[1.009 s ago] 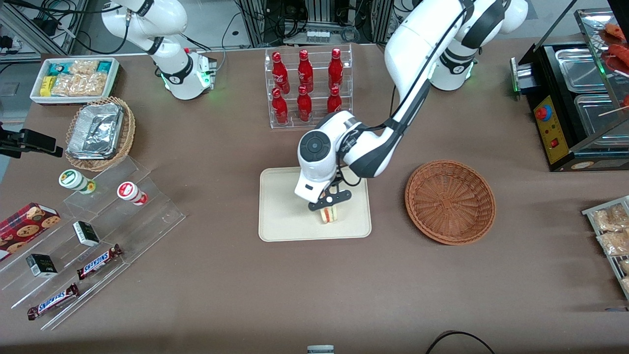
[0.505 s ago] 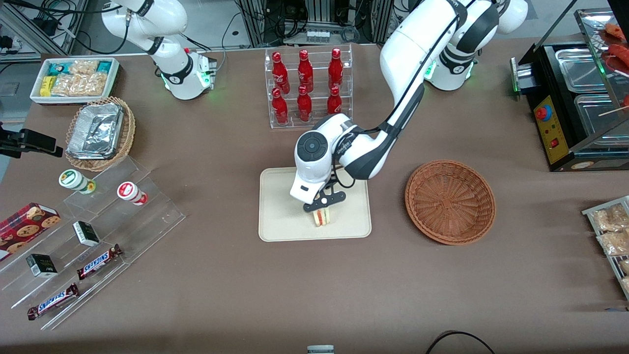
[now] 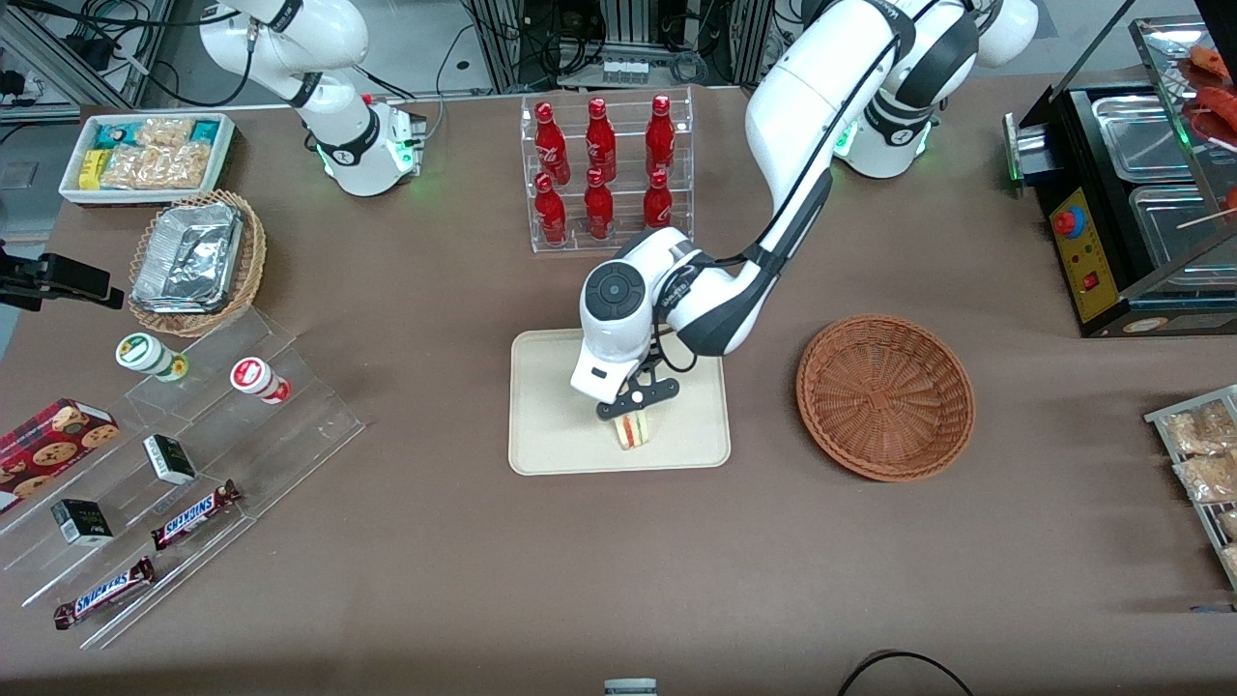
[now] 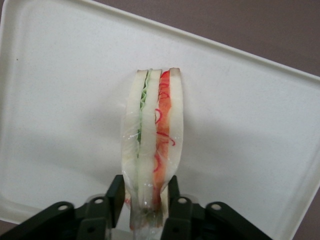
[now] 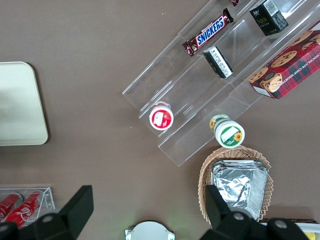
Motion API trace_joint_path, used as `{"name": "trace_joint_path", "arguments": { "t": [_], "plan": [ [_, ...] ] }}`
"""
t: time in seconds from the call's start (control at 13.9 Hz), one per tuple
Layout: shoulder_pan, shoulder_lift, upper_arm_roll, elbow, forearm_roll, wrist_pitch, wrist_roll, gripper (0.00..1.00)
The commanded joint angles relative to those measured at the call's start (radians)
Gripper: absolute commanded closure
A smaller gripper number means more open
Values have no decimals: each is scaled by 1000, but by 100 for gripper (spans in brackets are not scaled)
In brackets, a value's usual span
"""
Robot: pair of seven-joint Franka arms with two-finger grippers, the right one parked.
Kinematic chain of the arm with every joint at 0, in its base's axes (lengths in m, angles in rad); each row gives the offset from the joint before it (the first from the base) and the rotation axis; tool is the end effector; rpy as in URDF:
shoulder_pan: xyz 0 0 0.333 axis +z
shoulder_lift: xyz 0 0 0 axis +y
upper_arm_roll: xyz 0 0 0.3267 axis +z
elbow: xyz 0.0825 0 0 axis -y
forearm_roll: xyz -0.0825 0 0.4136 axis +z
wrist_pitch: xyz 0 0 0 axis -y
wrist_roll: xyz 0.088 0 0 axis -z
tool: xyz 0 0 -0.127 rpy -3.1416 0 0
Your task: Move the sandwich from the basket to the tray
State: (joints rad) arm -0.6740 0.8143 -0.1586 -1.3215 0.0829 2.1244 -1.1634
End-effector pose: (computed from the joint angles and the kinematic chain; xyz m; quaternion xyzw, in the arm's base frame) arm 0.5438 -0.5523 0.2227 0.9857 0.1672 -0.0192 0.0115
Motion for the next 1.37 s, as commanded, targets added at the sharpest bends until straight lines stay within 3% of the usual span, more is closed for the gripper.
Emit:
{"name": "trace_joint_path", "arguments": {
  "t": [0.0,0.29,0.5,1.08,1.3],
  "plan": [
    [-9,-41,10,22,-8,-20,-10,0],
    [4,-125,16,30,-3,-118,4,0],
    [43,-170,20,24,-8,-164,129,0],
    [324,-332,19,-36,-51,-386,595,0],
    [434,-440,19,-152,-52,-399,802,0]
  ]
}}
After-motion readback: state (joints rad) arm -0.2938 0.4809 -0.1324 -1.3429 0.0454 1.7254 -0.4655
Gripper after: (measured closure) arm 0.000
